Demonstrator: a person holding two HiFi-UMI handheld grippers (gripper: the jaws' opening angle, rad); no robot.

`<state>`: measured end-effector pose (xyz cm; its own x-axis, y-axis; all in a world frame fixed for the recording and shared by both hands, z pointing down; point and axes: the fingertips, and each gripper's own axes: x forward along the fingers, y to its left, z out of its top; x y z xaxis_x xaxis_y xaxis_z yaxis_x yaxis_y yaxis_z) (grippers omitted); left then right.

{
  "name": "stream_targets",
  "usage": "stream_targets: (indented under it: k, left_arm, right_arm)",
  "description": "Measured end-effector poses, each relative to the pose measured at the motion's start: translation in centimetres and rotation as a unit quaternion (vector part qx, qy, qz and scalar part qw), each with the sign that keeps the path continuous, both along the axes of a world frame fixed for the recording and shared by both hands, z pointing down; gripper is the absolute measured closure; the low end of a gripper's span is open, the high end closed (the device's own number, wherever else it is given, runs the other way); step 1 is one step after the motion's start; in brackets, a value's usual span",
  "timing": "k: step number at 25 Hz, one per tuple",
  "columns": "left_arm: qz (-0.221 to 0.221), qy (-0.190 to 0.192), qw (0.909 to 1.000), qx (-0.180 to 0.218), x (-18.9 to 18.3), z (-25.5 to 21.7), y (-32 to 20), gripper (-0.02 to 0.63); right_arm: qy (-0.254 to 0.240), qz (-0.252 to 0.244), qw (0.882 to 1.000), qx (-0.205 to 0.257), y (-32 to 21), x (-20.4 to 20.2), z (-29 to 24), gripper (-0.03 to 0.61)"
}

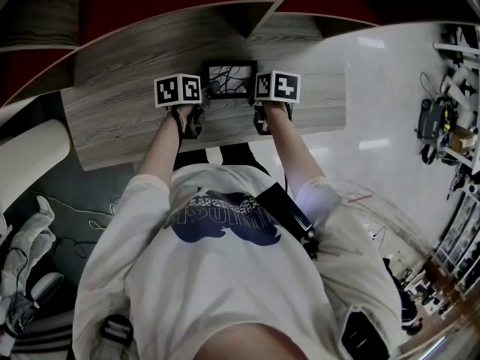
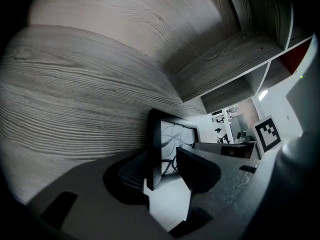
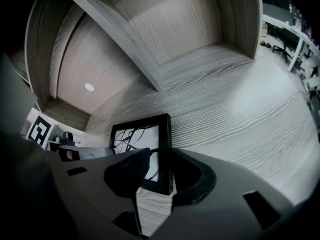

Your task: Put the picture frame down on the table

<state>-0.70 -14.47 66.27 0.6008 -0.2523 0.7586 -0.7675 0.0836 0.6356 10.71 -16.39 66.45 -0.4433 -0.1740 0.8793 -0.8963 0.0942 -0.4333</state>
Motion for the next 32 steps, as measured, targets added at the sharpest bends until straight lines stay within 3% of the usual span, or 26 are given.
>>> stream_targets:
  k: [14, 32]
  left_arm:
    - [-0.004, 0.003, 1.0000, 0.008, 0.3, 0.1, -0.2, 0.431]
    - [-0.019, 0.007, 0.9997, 0.015, -0.6, -0.2, 0.0, 0.431]
  right_arm:
    - [0.105, -0.062, 0.991, 0.061, -0.3, 0.5, 0.0, 0.431]
    - [0.102, -0.053, 0.991, 0.071, -0.4, 0.5, 0.0, 0.430]
